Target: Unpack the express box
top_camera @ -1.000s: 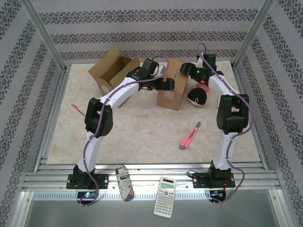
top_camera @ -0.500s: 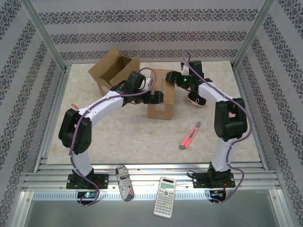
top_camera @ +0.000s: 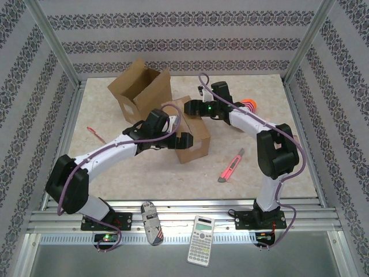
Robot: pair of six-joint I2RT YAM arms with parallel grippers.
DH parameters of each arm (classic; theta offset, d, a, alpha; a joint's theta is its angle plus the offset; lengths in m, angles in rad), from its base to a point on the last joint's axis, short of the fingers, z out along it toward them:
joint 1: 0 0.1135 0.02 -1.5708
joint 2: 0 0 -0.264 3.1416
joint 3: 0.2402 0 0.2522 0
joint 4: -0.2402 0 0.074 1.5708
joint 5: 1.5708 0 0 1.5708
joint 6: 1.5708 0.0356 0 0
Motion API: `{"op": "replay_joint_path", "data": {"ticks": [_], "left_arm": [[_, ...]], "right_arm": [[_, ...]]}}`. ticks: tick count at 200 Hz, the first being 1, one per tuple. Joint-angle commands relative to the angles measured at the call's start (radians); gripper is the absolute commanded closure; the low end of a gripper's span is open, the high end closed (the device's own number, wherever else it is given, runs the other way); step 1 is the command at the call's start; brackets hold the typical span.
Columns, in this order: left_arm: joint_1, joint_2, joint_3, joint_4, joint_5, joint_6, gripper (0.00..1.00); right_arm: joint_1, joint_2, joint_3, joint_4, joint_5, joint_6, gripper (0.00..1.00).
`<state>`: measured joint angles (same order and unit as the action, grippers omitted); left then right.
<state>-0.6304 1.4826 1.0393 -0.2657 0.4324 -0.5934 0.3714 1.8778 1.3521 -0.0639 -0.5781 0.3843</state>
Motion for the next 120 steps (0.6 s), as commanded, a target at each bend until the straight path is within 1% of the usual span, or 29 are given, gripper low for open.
{"op": "replay_joint_path", "data": {"ticks": [1,23,62,70,95,120], "left_arm": [[-0.035,-0.041,-0.039,0.115,-0.032,-0.024,0.0],[-0.037,-0.084,-0.076,0.11,-0.07,-0.028,0.0],[-0.037,-0.143,-0.076,0.022,-0.161,0.011,0.0],[-0.037,-0.152,-0.074,0.003,-0.174,0.018,0.0],[-0.037,-0.163,-0.067,-0.032,-0.189,0.03,0.0],[-0.037,-0.165,-0.074,-0.038,-0.194,0.029,0.0]], "right_arm": [[0.065,0.007,-0.023,-0.159,-0.124,-0.067,0.29],[0.08,0.009,-0.019,-0.165,-0.122,-0.067,0.29],[0.104,-0.012,-0.044,-0.16,-0.079,-0.036,0.28],[0.109,-0.02,-0.055,-0.153,-0.068,-0.028,0.27],[0.114,-0.034,-0.061,-0.153,-0.028,-0.018,0.19],[0.112,-0.033,-0.027,-0.174,-0.005,-0.012,0.17]]}}
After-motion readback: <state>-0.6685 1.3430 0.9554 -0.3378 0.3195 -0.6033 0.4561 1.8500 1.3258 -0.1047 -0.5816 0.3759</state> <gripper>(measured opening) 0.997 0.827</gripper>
